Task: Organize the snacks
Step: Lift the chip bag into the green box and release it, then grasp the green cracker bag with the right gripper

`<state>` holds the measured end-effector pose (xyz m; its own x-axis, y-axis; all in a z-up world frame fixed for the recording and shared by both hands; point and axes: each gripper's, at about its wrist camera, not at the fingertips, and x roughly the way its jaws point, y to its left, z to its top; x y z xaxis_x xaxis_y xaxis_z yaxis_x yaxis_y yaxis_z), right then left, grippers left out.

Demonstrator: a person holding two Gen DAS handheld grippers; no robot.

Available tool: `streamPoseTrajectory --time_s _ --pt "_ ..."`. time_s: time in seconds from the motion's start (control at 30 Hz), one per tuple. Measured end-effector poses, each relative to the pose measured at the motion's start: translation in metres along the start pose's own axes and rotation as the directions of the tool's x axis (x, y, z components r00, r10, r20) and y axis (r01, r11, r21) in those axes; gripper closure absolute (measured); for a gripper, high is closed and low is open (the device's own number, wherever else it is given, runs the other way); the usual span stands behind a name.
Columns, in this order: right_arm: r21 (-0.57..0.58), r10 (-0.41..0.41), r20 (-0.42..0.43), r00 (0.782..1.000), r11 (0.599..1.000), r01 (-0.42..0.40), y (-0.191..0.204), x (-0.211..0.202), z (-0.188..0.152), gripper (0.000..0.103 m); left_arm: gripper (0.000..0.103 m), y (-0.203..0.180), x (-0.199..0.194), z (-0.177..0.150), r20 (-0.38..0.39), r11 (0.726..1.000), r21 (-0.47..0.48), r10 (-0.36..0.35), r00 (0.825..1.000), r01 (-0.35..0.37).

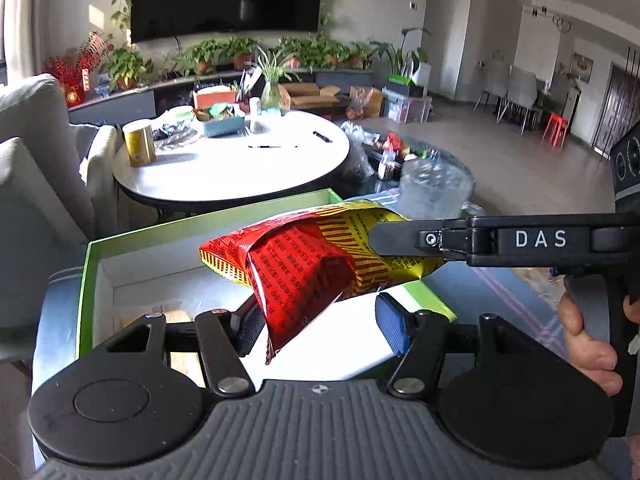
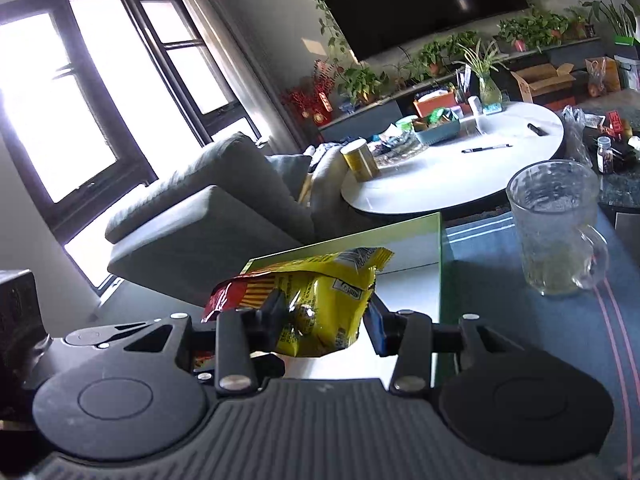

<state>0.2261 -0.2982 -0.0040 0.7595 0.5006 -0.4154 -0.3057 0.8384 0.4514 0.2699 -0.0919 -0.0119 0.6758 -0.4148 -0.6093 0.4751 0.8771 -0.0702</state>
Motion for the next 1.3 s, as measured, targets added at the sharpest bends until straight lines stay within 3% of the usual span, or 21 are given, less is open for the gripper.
streamPoseTrajectory --time_s 0.23,0.43,0.5,0.63,1.03,1.3 --pt "-0.037 -0.086 -0.032 0.996 0.996 0.085 -0.016 0.042 0.012 0.044 0.047 0.024 0.063 0.012 -0.087 1.000 0.001 -0.014 0.996 0.015" --pt "-0.104 -0.178 -0.074 0.981 0.980 0.170 -0.015 0.065 0.003 0.044 0.046 0.054 0.091 0.009 -0.219 0.981 -0.188 -0.095 0.971 0.054" --pt "-0.116 -0.201 -0.078 0.977 0.975 0.191 -0.015 0.068 -0.001 0.044 0.044 0.059 0.090 0.006 -0.229 0.970 -0.236 -0.107 0.967 0.052" --pt "-0.153 -0.259 -0.020 0.966 0.955 0.253 -0.011 0.062 -0.005 0.044 0.043 0.063 0.077 0.005 -0.214 0.963 -0.267 -0.104 0.971 0.044" --pt "-0.066 -0.235 0.007 0.972 0.970 0.235 0.000 -0.003 -0.015 0.043 0.038 0.044 -0.013 -0.002 -0.061 0.942 -0.324 -0.113 0.992 0.087" --pt "-0.067 -0.193 0.020 0.981 0.979 0.194 0.020 -0.057 -0.037 0.041 0.033 0.000 -0.066 -0.035 -0.011 0.970 -0.233 -0.066 0.998 0.062"
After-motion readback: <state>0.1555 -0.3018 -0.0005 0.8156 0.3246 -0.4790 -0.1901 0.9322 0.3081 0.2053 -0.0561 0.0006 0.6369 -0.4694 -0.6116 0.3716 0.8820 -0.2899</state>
